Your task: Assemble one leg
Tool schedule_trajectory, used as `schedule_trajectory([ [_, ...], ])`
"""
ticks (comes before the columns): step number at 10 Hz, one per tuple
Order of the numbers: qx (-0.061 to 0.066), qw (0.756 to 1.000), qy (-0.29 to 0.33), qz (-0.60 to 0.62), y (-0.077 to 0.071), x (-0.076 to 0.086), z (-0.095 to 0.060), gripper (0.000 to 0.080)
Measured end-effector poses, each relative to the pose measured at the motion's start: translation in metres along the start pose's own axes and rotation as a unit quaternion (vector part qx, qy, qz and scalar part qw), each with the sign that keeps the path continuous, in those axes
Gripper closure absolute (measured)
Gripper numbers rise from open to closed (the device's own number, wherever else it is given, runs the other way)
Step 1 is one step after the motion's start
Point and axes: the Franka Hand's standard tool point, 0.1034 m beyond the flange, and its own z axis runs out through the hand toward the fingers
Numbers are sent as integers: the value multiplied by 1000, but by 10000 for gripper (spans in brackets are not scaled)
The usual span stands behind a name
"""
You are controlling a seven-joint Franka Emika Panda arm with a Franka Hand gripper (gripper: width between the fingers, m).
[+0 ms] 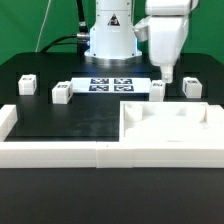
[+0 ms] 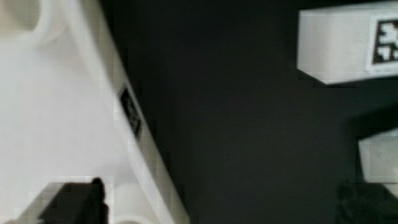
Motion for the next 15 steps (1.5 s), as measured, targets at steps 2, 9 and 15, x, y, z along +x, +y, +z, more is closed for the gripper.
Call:
schedule_trajectory([
  [2,6,994,2,110,-4,0,1,151],
  [9,25,896,-3,444,-44,25,13,151],
  [15,24,902,1,431,-90,34,37,151],
])
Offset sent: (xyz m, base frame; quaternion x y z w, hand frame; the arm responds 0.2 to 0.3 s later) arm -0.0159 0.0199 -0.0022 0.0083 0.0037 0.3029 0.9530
